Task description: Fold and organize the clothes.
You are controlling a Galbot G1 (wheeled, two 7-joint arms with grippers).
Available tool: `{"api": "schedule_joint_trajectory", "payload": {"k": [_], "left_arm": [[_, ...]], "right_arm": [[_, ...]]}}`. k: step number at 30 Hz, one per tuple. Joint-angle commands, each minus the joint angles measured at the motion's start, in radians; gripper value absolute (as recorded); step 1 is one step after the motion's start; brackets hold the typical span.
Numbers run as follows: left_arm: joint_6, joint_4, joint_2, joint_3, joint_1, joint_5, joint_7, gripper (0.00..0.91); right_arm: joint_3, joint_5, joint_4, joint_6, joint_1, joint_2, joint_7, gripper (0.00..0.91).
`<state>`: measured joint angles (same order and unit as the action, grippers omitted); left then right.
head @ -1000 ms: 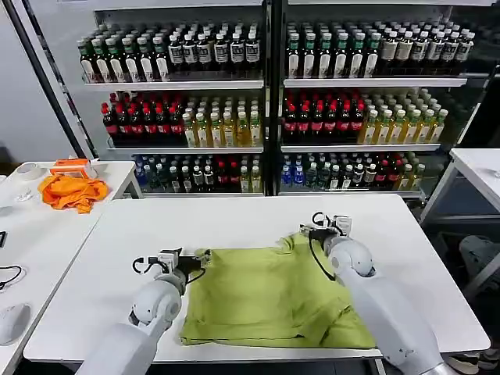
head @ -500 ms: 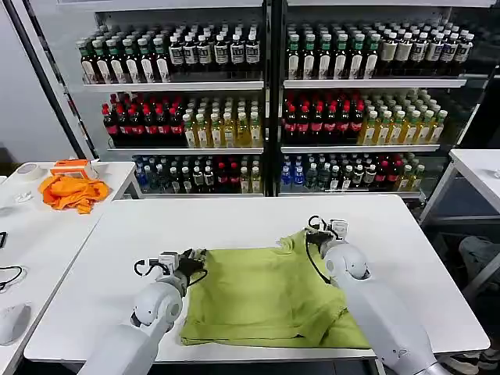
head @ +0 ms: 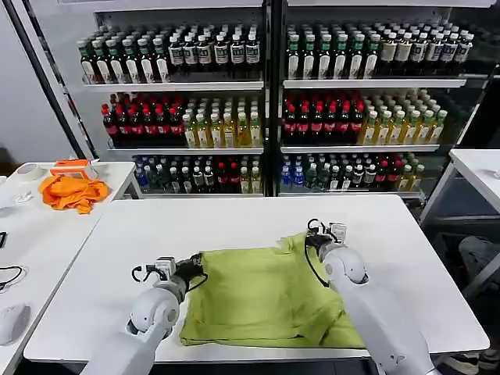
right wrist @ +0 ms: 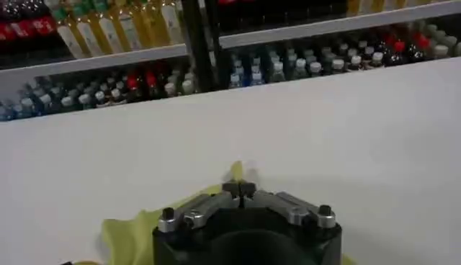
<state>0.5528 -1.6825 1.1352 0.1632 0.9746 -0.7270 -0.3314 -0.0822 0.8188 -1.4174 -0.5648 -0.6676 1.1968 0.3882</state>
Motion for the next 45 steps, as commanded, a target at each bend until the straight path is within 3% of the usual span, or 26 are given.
{"api": "schedule_joint_trajectory", "payload": {"k": [1,12,24,37,45], "left_arm": [[-0.028,-0.048,-0.01,0.019,0.022,-0.009,0.034,0.02],[-0.068,-0.218,-0.072,0.1,0.12,-0.066,0.042,0.02],[-0.07,-0.419,-0.102,0.152,0.35,-0.04,0.05,0.02],[-0.068,-0.505,-0.126,0.176,0.503,-0.002,0.076,0.02],[-0.075,-0.471,-0.125,0.175,0.516,0.025,0.081,0.02]], "right_arm": [[-0.024,-0.013,-0.047,0.012,-0.013,0.003,-0.008,0.0],[-0.125,0.001,-0.362,-0.002,-0.186,-0.096,0.02,0.0],[-0.316,-0.001,-0.685,-0.012,-0.562,-0.138,0.023,0.0],[-0.5,-0.026,-0.864,-0.01,-0.872,-0.119,0.002,0.0],[-0.491,-0.063,-0.824,-0.004,-0.886,-0.083,-0.007,0.0]]}}
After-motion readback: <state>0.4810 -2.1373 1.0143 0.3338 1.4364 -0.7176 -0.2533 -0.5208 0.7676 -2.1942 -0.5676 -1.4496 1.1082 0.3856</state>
